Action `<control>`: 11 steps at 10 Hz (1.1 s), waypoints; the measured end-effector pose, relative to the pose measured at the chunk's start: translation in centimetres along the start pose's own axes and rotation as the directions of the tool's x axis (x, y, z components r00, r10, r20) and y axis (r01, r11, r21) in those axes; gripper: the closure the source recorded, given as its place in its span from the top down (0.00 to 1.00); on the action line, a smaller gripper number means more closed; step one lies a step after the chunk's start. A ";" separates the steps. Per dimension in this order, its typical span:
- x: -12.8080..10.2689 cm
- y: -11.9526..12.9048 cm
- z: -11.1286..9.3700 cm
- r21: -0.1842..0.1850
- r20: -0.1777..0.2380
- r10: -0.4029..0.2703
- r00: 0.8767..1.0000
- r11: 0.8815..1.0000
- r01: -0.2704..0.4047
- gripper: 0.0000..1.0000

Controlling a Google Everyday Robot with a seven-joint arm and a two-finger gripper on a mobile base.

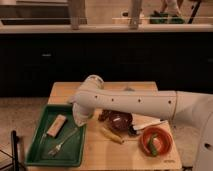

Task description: Place fork in table surface

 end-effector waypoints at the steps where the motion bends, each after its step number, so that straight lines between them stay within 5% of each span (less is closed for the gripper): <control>1: -0.6 -0.4 0.6 -0.001 0.025 -0.015 1.000 1.000 0.015 0.25; 6: -6.6 -4.7 4.3 0.021 0.154 -0.085 0.984 0.996 0.083 0.75; 11: -8.5 -5.1 5.8 0.025 0.172 -0.090 0.981 0.996 0.087 0.80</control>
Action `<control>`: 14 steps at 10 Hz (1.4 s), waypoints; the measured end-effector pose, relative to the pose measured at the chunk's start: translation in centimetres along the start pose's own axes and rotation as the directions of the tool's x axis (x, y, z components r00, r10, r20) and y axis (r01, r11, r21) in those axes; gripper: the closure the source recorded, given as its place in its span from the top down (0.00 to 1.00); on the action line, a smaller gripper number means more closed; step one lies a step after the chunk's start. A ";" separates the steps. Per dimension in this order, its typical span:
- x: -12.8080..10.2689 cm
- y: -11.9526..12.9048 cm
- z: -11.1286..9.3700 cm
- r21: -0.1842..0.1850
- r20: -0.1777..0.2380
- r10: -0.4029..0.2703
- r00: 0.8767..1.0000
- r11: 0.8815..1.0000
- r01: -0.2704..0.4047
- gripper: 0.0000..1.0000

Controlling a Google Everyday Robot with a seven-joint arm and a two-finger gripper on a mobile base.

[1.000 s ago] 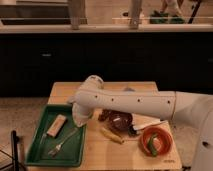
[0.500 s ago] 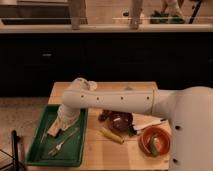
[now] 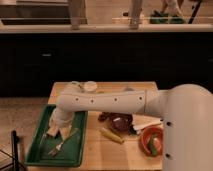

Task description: Place fork in table surface

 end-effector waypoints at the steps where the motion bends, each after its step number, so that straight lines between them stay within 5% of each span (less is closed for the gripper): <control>1: -0.1 0.2 0.4 -0.004 -0.006 0.007 1.000 1.000 -0.007 0.80; 4: -0.2 0.6 1.4 0.000 -0.035 0.051 0.998 0.999 -0.051 0.80; 8: -0.2 1.4 3.2 -0.007 -0.019 0.098 0.995 0.995 -0.098 0.62; 14: 0.0 3.1 5.2 -0.049 0.019 0.142 0.990 0.989 -0.141 0.74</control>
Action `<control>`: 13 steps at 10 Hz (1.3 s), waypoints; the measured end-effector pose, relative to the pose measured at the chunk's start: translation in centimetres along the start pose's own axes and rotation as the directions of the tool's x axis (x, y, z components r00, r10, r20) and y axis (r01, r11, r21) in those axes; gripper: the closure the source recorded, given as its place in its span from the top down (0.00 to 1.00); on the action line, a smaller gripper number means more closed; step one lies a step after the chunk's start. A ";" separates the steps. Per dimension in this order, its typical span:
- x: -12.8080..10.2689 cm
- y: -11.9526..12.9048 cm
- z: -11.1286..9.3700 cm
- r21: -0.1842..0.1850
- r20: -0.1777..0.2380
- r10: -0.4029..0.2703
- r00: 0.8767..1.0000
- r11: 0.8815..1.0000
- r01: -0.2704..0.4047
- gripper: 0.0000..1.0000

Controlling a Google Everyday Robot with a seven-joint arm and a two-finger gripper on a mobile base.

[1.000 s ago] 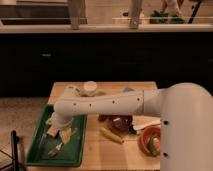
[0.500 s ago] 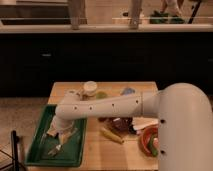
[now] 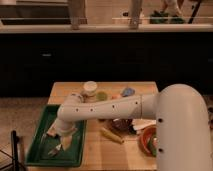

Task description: Place fork in table surface

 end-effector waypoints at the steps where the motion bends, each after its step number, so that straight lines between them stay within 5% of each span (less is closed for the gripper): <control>1: 0.1 0.3 0.3 -0.008 0.006 0.006 1.000 1.000 -0.006 0.74; 13: 1.6 2.4 3.4 -0.126 0.006 0.046 0.999 0.991 -0.045 0.74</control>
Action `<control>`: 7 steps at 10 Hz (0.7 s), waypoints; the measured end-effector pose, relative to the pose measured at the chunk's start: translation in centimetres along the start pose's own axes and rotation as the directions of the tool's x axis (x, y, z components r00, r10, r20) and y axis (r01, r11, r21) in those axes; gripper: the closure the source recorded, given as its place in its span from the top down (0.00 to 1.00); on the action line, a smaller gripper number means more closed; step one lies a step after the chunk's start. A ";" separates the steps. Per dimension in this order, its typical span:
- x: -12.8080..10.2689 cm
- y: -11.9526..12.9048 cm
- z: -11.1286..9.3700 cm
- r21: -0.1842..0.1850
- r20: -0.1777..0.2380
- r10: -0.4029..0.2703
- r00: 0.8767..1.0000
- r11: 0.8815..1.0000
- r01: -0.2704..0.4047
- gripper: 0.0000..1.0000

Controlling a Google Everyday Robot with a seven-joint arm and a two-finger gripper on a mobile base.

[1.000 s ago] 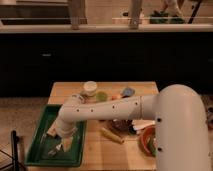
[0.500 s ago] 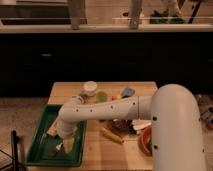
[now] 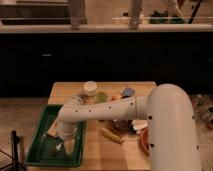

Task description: Place fork in table surface

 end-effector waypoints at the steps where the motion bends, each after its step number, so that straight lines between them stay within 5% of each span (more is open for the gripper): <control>1: 0.1 0.1 0.3 -0.008 0.003 0.001 1.000 1.000 -0.001 0.74; 7: 0.7 0.2 1.3 -0.032 0.030 0.013 0.999 0.999 -0.012 0.74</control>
